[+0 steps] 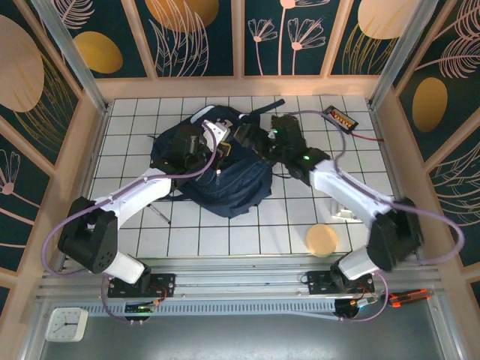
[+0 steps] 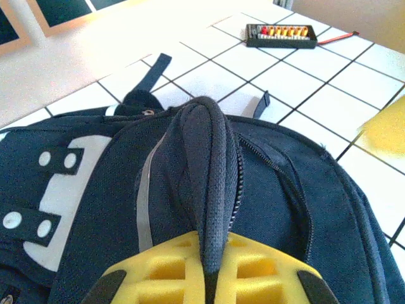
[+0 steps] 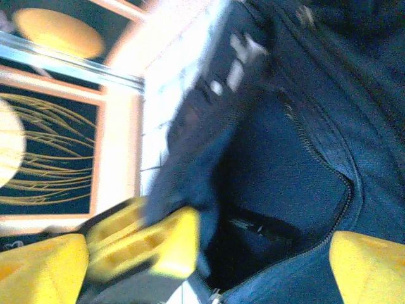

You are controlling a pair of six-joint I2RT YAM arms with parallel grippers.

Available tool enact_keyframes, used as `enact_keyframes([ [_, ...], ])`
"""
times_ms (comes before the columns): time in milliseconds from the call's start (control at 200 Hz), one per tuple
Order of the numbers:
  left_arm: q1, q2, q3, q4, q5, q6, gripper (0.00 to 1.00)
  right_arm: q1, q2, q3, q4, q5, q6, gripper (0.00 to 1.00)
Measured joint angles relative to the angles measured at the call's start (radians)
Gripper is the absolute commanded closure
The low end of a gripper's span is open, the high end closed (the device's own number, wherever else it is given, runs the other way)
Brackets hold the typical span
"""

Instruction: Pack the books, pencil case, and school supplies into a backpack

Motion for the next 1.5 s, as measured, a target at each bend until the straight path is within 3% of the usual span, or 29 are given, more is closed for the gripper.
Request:
enact_keyframes([
  [125,0.008,0.031,0.044,-0.017,0.014,0.008,1.0,0.131,-0.213,-0.063,-0.004,0.066,-0.255,0.01],
  [235,0.013,0.052,0.068,-0.021,0.031,0.028,1.0,0.311,-0.237,-0.101,-0.02,0.042,-0.429,0.08],
  [330,0.014,0.082,0.097,-0.031,0.039,0.061,1.0,0.412,-0.111,-0.097,-0.024,0.042,-0.533,0.11],
  [550,0.024,0.138,0.164,-0.07,0.043,0.162,1.0,0.548,0.395,0.007,0.034,0.094,-0.681,0.1],
  [821,0.059,0.139,0.169,-0.098,0.057,0.246,1.0,0.635,0.658,0.2,0.163,0.104,-0.769,0.1],
  [1096,0.07,0.132,0.149,-0.095,0.057,0.279,1.0,0.623,0.827,0.39,0.185,0.154,-0.808,0.11],
  [1246,0.08,0.122,0.131,-0.086,0.057,0.28,1.0,0.619,0.922,0.478,0.152,0.182,-0.846,0.17],
  [1416,0.095,0.107,0.106,-0.074,0.057,0.28,1.0,0.619,0.974,0.571,0.091,0.216,-0.908,0.41],
  [1496,0.102,0.098,0.095,-0.071,0.057,0.28,1.0,0.621,0.978,0.576,0.084,0.207,-0.917,0.64],
])
